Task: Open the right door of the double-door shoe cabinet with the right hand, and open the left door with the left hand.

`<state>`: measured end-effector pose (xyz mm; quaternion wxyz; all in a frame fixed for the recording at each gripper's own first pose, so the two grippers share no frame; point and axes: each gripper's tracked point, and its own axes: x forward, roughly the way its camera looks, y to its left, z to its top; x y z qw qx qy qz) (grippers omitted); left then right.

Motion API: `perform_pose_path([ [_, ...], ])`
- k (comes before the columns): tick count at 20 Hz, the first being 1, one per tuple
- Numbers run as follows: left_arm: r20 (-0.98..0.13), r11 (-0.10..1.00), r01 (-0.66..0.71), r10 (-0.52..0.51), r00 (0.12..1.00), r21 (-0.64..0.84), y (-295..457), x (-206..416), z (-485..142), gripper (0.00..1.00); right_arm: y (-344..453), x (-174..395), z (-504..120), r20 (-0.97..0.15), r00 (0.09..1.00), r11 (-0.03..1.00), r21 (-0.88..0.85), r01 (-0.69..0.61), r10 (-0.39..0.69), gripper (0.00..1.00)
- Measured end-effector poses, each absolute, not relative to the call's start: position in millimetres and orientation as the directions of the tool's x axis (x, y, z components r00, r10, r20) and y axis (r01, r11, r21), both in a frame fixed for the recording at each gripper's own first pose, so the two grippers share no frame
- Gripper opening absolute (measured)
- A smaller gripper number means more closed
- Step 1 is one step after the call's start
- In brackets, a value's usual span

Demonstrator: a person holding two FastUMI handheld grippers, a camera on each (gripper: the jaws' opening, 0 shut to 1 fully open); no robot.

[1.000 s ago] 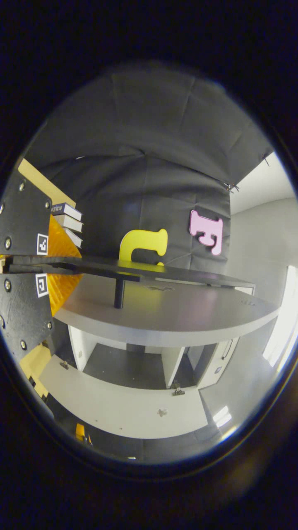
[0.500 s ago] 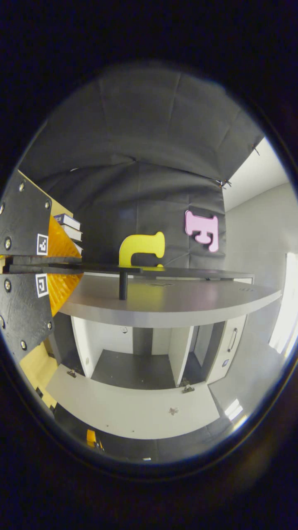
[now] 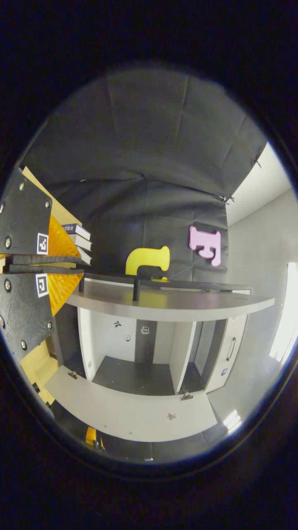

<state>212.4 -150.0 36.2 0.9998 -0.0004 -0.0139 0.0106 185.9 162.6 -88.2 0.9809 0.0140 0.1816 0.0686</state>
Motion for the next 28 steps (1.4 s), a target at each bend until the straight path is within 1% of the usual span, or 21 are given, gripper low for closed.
perform_pose_path([
  [1, 0.045, 0.999, -0.037, 0.037, 0.998, -0.008, -154, 203, 41, 0.00, 163, 186, -89, -0.360, 0.919, 0.987, 0.054, -0.149, 0.159, 0.98],
  [3, 0.086, 0.999, -0.054, 0.054, 0.995, -0.004, -164, 185, 50, 0.32, 166, 186, -86, -0.357, 0.913, 0.980, 0.061, -0.188, 0.197, 0.99],
  [4, 0.104, 0.999, -0.045, 0.043, 0.994, 0.014, -176, 179, 51, 0.48, 168, 188, -83, -0.348, 0.912, 0.976, 0.062, -0.208, 0.217, 0.94],
  [5, 0.115, 0.998, -0.046, 0.042, 0.992, 0.038, -187, 169, 53, 0.55, 167, 189, -81, -0.343, 0.912, 0.974, 0.057, -0.219, 0.225, 0.99],
  [7, 0.126, 0.994, -0.074, 0.064, 0.990, 0.077, -210, 143, 50, 0.93, 164, 189, -76, -0.325, 0.918, 0.974, 0.055, -0.221, 0.226, 0.99],
  [9, 0.126, 0.994, -0.072, 0.062, 0.990, 0.078, -237, 132, 47, 0.94, 159, 180, -71, -0.298, 0.924, 0.971, 0.085, -0.223, 0.238, 0.99],
  [12, 0.114, 0.995, -0.052, 0.043, 0.993, 0.080, -271, 122, 43, 0.94, 144, 172, -57, -0.240, 0.950, 0.979, 0.024, -0.202, 0.202, 0.99],
  [14, 0.122, 0.994, -0.062, 0.051, 0.991, 0.088, -285, 109, 45, 0.94, 138, 168, -52, -0.211, 0.954, 0.977, 0.031, -0.213, 0.215, 0.99],
  [15, 0.132, 0.994, -0.068, 0.056, 0.990, 0.090, -290, 101, 47, 0.94, 137, 166, -48, -0.198, 0.952, 0.972, 0.053, -0.227, 0.233, 0.94],
  [16, 0.141, 0.993, -0.076, 0.062, 0.988, 0.092, -294, 93, 49, 0.95, 135, 163, -42, -0.183, 0.952, 0.969, 0.067, -0.237, 0.246, 0.98],
  [18, 0.141, 0.989, -0.099, 0.083, 0.986, 0.106, -297, 81, 49, 0.94, 126, 159, -36, -0.157, 0.959, 0.971, 0.068, -0.229, 0.237, 0.94],
  [19, 0.139, 0.988, -0.103, 0.086, 0.987, 0.117, -299, 75, 49, 0.94, 122, 157, -34, -0.149, 0.961, 0.972, 0.065, -0.224, 0.232, 0.98],
  [22, 0.132, 0.985, -0.115, 0.098, 0.986, 0.125, -302, 68, 49, 0.94, 114, 153, -33, -0.139, 0.964, 0.974, 0.071, -0.217, 0.225, 0.99],
  [23, 0.125, 0.986, -0.121, 0.106, 0.987, 0.117, -301, 68, 47, 0.94, 114, 152, -33, -0.139, 0.964, 0.972, 0.087, -0.217, 0.228, 0.94],
  [27, 0.112, 0.988, -0.119, 0.108, 0.988, 0.101, -301, 75, 45, 0.94, 114, 152, -33, -0.131, 0.966, 0.970, 0.125, -0.207, 0.223, 0.94],
  [28, 0.109, 0.988, -0.117, 0.106, 0.988, 0.102, -300, 77, 44, 0.94, 112, 152, -33, -0.128, 0.969, 0.973, 0.123, -0.197, 0.213, 0.98],
])
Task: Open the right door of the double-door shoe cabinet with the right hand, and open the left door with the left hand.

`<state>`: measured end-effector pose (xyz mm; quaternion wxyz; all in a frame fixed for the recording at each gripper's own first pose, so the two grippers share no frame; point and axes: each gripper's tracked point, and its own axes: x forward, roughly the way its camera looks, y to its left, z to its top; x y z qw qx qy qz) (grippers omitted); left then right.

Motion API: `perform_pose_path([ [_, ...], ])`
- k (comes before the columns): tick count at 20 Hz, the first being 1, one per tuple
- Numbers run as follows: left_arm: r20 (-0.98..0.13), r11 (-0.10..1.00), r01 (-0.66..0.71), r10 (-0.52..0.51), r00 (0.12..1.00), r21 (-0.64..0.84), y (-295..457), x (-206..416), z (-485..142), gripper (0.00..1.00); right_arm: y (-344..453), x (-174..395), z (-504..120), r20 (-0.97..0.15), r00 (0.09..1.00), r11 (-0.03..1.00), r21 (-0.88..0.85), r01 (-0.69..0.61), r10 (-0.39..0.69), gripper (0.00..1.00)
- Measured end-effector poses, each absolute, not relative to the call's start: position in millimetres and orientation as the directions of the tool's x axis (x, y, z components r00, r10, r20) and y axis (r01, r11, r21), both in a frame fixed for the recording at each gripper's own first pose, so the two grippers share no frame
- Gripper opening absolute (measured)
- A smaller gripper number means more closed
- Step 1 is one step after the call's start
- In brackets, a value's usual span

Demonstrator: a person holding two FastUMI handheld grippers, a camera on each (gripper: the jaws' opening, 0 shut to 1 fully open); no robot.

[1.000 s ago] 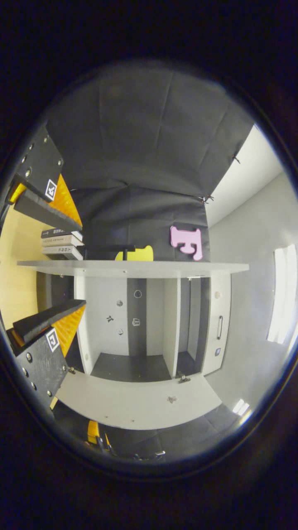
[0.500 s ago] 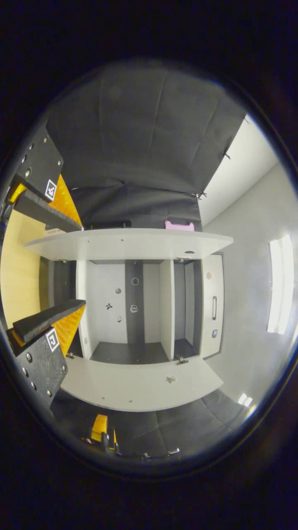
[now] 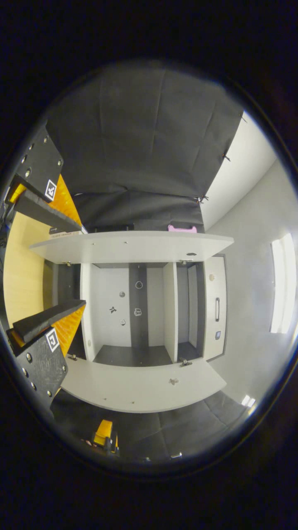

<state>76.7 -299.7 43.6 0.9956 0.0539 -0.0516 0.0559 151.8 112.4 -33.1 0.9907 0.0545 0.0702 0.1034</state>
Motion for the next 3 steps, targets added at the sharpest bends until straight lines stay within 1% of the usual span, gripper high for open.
perform_pose_path([
  [2, 0.097, 0.989, -0.107, 0.097, 0.991, 0.102, -299.9, 78.9, 40.5, 0.94, 112.2, 153.1, -36.1, -0.125, 0.972, 0.975, 0.122, -0.183, 0.198, 0.99],
  [3, 0.090, 0.990, -0.102, 0.093, 0.992, 0.100, -299.1, 79.6, 38.6, 0.94, 113.7, 154.4, -39.1, -0.130, 0.972, 0.976, 0.123, -0.179, 0.195, 0.94],
])
